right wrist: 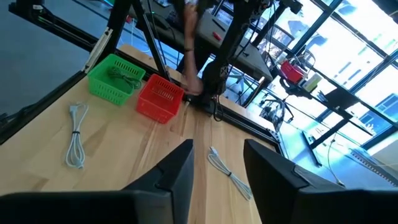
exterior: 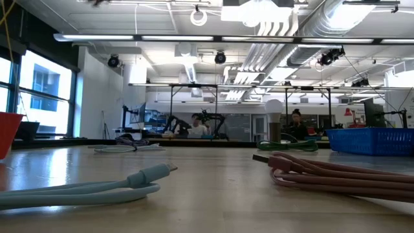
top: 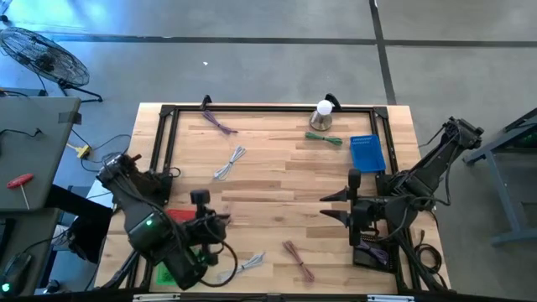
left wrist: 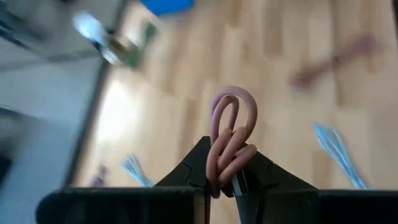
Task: Pick & Place USB Port
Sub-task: Put the top pink charger cable into the red bin
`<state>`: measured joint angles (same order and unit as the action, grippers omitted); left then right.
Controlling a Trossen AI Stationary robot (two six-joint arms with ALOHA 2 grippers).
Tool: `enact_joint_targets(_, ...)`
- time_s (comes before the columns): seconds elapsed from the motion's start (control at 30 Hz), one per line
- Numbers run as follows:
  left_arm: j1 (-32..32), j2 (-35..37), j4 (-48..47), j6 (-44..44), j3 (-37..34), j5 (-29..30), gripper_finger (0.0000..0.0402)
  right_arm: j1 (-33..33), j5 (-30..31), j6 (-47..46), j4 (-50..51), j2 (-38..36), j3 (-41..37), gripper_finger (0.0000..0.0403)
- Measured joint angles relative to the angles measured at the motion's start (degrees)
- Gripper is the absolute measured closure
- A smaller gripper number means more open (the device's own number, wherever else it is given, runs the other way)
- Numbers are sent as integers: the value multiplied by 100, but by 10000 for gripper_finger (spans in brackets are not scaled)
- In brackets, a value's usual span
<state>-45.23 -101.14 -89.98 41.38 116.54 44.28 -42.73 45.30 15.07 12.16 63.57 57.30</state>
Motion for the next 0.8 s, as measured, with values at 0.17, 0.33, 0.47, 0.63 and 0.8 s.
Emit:
enact_joint_targets(0.17,-53,6,-11,247,-33,-841,368,0,22,-2,0,2,0,274)
enact_joint_targets(0.33,-51,4,-3,375,-41,-1702,368,1,39,-144,19,2,0,274)
enact_joint_targets(0.47,-53,2,-4,700,-43,-2374,368,1,42,-299,157,4,0,274)
enact_joint_targets(0.63,-55,2,-4,1212,-43,-2938,368,1,42,-453,303,4,0,274)
enact_joint_targets(0.8,-54,79,12,1741,-371,-3307,368,1,13,-544,403,4,0,274)
